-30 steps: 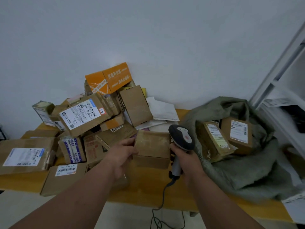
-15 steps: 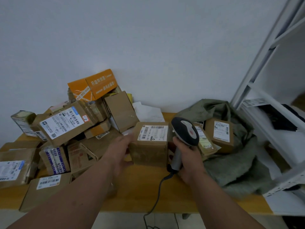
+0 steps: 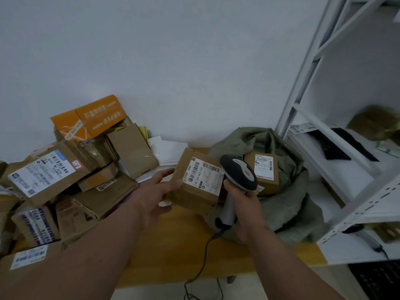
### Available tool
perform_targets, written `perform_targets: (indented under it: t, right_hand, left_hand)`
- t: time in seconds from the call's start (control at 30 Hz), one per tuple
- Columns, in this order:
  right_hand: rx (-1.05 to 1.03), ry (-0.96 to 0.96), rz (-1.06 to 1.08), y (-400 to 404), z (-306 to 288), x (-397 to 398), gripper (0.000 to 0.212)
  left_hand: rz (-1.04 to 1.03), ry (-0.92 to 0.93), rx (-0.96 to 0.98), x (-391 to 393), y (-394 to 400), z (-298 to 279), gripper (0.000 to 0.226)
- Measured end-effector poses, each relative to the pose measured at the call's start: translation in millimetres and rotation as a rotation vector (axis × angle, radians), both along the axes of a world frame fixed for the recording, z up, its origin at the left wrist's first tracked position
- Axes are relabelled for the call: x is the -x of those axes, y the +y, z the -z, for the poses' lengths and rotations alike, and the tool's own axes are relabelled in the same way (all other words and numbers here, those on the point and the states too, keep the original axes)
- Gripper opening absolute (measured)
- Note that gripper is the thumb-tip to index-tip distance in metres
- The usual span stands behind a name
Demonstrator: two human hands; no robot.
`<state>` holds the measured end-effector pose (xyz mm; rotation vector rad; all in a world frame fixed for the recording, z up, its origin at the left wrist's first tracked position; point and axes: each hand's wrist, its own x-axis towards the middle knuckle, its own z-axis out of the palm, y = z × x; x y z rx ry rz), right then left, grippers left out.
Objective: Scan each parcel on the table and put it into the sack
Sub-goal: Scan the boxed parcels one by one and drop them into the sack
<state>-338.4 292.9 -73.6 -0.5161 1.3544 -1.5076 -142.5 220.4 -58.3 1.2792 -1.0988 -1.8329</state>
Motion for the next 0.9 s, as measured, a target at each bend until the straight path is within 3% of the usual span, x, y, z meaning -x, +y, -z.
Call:
perform_targets:
  t: [0.1, 0.23, 0.5, 0.6, 0.73, 0.9]
  right_hand:
    - [-0.01, 0.085, -0.038, 5.9, -3.7, 12.2, 0.042]
    - [0.003, 0.213, -0.1, 17.3, -9.2, 29.8, 0.013]
    - [0.027, 0.523, -0.275, 37.8, -25.9, 41.9, 0.023]
    - [0.029, 0.54, -0.297, 43.1, -27.7, 46.5, 0.028]
    - [0.018, 0.559, -0.309, 46.0, -28.4, 52.7, 0.014]
    - [0.014, 0.561, -0.311, 48.7, -29.7, 55.9, 0.025]
  left_hand:
    - [-0.065, 0.029, 0.053, 8.0, -2.8, -5.3, 0.048]
    - [-0.062, 0.003, 0.116, 18.6, -10.5, -12.7, 0.038]
    - [0.0, -0.07, 0.186, 37.2, -18.1, -15.0, 0.065]
    - [0.018, -0.093, 0.212, 41.2, -19.1, -12.9, 0.073]
    - [0.026, -0.101, 0.225, 45.8, -19.7, -13.0, 0.077]
    - [0.04, -0.112, 0.217, 51.0, -18.4, -14.4, 0.076]
